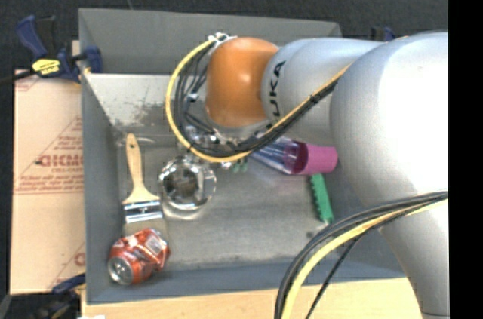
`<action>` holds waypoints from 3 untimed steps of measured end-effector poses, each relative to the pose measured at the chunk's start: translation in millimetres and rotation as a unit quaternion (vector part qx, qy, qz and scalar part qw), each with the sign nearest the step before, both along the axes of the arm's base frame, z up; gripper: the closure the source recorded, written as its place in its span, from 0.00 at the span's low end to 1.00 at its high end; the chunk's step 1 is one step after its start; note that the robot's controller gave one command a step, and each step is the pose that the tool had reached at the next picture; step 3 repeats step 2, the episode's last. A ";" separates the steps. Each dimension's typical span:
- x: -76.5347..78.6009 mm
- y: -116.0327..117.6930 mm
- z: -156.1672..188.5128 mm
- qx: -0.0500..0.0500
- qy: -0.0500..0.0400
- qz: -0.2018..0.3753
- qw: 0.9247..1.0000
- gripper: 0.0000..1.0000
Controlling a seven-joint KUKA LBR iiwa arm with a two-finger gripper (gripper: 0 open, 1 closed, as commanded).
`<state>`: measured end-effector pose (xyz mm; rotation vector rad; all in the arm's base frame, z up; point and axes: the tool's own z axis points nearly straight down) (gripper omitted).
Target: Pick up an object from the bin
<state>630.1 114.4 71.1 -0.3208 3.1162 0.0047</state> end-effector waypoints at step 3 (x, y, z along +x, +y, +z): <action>0.5 0.8 8.7 0.000 -0.001 0.006 1.000 1.00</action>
Offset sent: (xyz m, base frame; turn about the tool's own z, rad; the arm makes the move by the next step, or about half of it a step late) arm 0.0000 0.0000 0.0000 0.0000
